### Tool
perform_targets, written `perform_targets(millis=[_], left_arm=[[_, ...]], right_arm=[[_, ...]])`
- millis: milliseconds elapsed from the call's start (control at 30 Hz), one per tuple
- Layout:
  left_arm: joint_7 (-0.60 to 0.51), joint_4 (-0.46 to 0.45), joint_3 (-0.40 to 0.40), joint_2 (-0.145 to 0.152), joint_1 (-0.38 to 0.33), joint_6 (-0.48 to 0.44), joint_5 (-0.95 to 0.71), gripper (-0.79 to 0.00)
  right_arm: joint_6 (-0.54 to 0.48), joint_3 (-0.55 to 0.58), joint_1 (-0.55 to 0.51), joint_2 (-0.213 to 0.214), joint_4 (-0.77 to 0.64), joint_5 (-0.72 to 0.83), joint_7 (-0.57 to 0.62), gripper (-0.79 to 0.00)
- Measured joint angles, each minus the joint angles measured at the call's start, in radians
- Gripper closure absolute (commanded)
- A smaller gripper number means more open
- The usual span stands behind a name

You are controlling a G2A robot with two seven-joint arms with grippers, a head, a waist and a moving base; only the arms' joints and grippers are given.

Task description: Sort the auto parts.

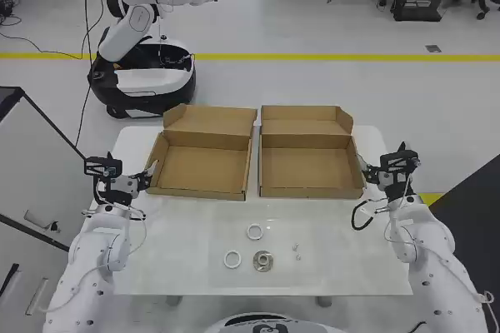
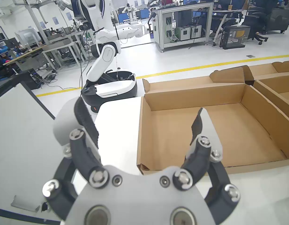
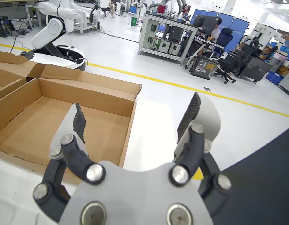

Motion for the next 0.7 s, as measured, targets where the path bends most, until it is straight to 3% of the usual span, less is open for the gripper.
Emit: perform_targets(millis=[267, 700], left_arm=[[0.000, 0.000, 0.000, 0.000, 0.000, 0.000, 0.000, -0.785], [0.000, 0.000, 0.000, 0.000, 0.000, 0.000, 0.000, -0.785]], right_arm=[[-0.204, 0.036, 0.000, 0.015, -0.130, -0.020, 0.110, -0.785], [-0.537, 0.086, 0.058, 0.041, -0.265, 0.139, 0.392, -0.785]])
